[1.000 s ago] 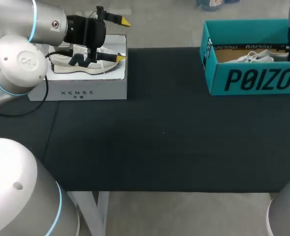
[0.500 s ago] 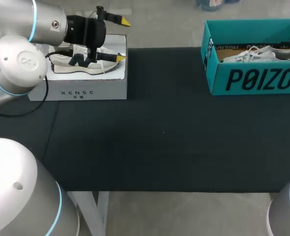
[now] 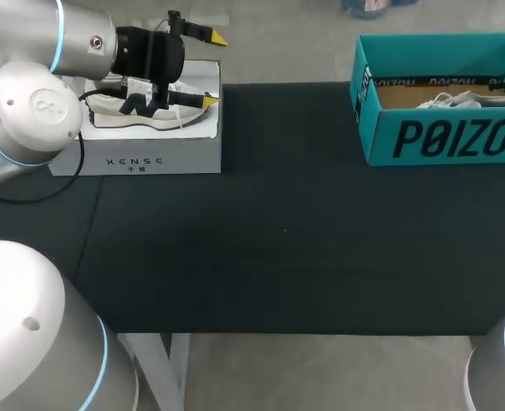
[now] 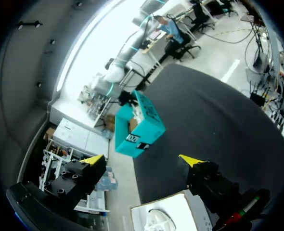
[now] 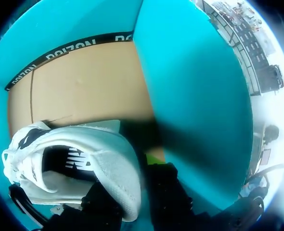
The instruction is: Take the shoe out of the shoebox, open the shoe tongue, remove and reinsert the insole, then place the shoe into the shoebox
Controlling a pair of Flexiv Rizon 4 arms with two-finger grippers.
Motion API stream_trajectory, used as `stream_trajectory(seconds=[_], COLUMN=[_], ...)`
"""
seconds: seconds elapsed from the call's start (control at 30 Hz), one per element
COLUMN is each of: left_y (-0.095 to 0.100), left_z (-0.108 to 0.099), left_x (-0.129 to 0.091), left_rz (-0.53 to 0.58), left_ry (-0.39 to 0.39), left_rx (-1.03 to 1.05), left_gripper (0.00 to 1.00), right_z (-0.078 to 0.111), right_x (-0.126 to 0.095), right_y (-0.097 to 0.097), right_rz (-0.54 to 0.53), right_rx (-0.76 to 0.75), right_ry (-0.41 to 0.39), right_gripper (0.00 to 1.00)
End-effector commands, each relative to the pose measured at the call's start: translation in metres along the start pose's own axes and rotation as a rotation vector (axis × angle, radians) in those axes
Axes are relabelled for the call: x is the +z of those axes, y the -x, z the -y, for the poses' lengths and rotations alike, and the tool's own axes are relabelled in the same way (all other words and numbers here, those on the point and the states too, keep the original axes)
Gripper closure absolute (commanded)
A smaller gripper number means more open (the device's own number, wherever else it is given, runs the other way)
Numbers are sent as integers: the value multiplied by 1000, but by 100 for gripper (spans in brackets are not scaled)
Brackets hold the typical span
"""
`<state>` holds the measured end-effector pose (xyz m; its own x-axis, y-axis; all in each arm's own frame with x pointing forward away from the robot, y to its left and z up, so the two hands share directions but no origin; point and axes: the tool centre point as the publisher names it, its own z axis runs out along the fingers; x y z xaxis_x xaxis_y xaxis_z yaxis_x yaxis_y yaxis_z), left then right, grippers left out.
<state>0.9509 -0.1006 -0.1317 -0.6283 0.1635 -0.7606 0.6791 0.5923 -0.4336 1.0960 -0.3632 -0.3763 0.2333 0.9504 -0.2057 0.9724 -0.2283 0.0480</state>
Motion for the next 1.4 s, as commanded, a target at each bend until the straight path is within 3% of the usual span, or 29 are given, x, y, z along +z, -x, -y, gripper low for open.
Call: stream_trajectory(seconds=[0.03, 0.07, 0.1, 0.33, 0.5, 0.63, 0.77, 0.83, 1.27, 1.3, 1.37, 1.4], left_y=[1, 1, 1, 1, 1, 1, 1, 1, 1, 9, 28, 40], left_z=[0, 0, 0, 0, 0, 0, 0, 0, 0, -1, -4, -6], left_x=[1, 1, 1, 1, 1, 1, 1, 1, 1, 8, 28, 35], left_rz=[-3, -3, -3, -3, -3, -3, -3, -3, -3, 4, 56, 30], left_ry=[3, 3, 3, 3, 3, 3, 3, 3, 3, 58, 253, 315], left_rx=[0, 0, 0, 0, 0, 0, 0, 0, 0, -41, -150, -285], left_gripper=[0, 0, 0, 0, 0, 0, 0, 0, 0, 0, 0, 0], right_z=[-3, -2, -1, 5, 7, 15, 26, 31, 31, 31, 31, 31], right_x=[4, 2, 0, -33, -69, -105, -134, -140, -140, -140, -140, -140], right_y=[-2, -1, 0, 2, -5, -9, 2, 11, 11, 11, 11, 11], right_rz=[15, 17, 18, 6, -69, -166, -313, -324, -324, -324, -324, -324], right_rx=[2, 1, 3, 4, -17, -76, -197, -220, -220, -220, -220, -220], right_ry=[-13, -13, -14, -3, -20, -10, -33, -10, -10, -10, -10, -10], right_gripper=[77, 24, 0, 0, 0, 0, 0, 0, 0, 0, 0, 0])
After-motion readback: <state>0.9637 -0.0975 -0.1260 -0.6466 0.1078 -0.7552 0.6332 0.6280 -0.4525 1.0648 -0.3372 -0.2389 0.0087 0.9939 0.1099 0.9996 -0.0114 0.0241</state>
